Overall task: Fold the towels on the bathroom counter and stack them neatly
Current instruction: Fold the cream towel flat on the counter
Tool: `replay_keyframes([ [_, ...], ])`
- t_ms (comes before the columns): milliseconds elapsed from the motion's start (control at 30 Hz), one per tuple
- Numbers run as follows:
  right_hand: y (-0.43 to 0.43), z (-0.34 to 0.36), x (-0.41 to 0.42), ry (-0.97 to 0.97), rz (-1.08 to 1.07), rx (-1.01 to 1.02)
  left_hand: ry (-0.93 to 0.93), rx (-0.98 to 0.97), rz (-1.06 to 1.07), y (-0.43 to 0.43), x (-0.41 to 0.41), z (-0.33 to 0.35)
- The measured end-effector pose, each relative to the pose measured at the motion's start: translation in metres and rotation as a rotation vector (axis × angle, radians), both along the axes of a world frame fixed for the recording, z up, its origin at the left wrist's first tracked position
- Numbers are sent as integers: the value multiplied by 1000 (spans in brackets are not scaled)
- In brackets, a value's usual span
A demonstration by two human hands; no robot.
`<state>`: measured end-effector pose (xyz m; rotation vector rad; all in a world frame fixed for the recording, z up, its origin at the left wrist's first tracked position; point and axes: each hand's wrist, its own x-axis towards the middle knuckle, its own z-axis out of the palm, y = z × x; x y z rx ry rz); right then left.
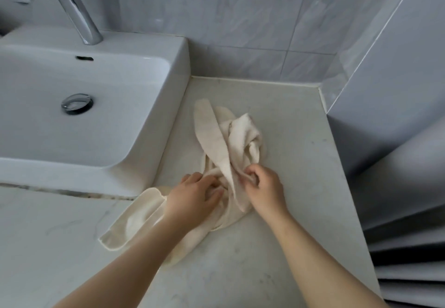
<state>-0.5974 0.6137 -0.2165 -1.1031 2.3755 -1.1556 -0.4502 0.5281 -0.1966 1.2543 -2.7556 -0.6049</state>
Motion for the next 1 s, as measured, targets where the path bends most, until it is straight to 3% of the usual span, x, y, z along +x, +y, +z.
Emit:
replay_keyframes([
  [133, -3, 15, -23, -633, -245, -128, 15, 227, -20, 12, -3, 11],
  [200, 1, 21, -36, -842, -358, -143, 14, 184, -14, 15, -6, 11],
  [267, 6, 25, -48, -883, -460, -121, -51, 29, 13, 13, -9, 15],
  [333, 9, 32, -56, -841, -525, -160, -4, -182, -49, 7, -16, 9],
  [400, 9, 41, -57, -907, -544, -266, 78, -211, -160, 7, -22, 3],
  [567, -7, 73, -23, -1061, -453, -694, -15, -85, -253, 9, -29, -1],
  [667, -10, 71, 7, -780, -274, -668, 4, -159, -251, 16, -28, 5],
  [833, 3, 29, 20, -444, -76, -167, -54, -220, -144, 17, -16, 29],
  [933, 7, 11, 10, -177, -8, -33, -96, -245, -247, 8, -5, 17],
  [1000, 8, 5, 5, 13, 123, 40, -315, -347, -347, 7, 7, 8],
])
